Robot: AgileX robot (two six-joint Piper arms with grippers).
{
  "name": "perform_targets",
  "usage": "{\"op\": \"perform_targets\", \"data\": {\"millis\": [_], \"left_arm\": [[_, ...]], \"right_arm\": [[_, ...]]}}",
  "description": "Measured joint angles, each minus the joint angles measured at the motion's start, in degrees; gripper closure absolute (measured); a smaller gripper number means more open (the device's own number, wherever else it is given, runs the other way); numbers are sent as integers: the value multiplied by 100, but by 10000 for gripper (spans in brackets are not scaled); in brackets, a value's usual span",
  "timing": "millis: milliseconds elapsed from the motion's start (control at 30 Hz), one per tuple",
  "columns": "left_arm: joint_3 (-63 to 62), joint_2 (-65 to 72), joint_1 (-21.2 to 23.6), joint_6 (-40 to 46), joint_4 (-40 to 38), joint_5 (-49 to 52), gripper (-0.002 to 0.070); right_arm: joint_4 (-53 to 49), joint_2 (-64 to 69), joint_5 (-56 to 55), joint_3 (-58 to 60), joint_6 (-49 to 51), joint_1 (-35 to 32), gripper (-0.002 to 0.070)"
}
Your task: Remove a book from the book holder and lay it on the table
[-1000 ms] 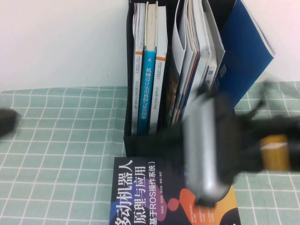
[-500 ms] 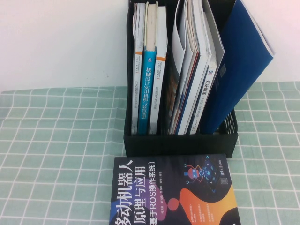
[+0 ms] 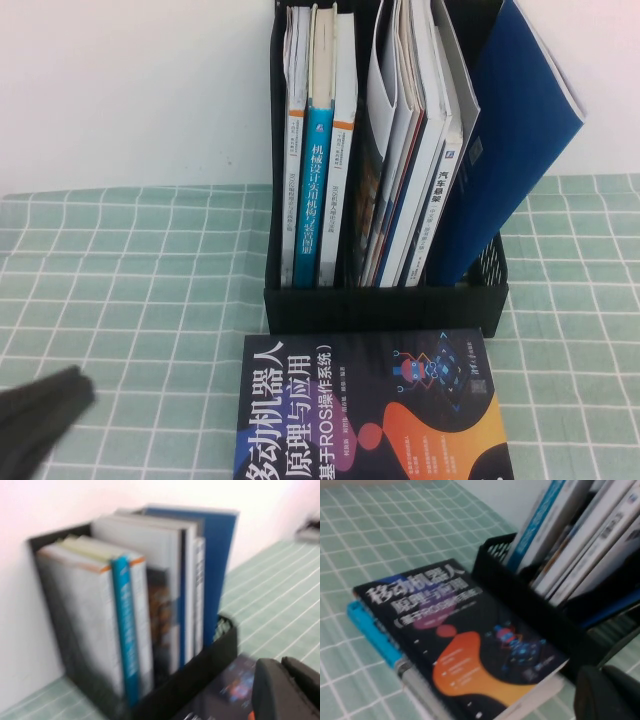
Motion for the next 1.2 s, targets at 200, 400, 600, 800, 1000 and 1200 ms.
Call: {"op": "perform_targets", "data": {"millis": [200,400,600,800,1000,1200], "left_arm": [[718,0,0,0,-114,-947,678],[1039,0,0,0,-125,-975,678],[1292,0,0,0,-125,-940,678],[1427,0,0,0,-125,-886,678],[1478,-278,348,-13,-125,-782,678],[1718,-1097,1928,-120,-125,-660,677]], "right_arm": [[240,-203,-147,698,0,0,678],[277,-226,-110,741,-9,0,678],[288,-226,-110,754,-9,0,678],[288,-226,-110,754,-9,0,678],[297,-226,-110,754,-13,0,678],[297,-226,-110,754,30,0,678]]}}
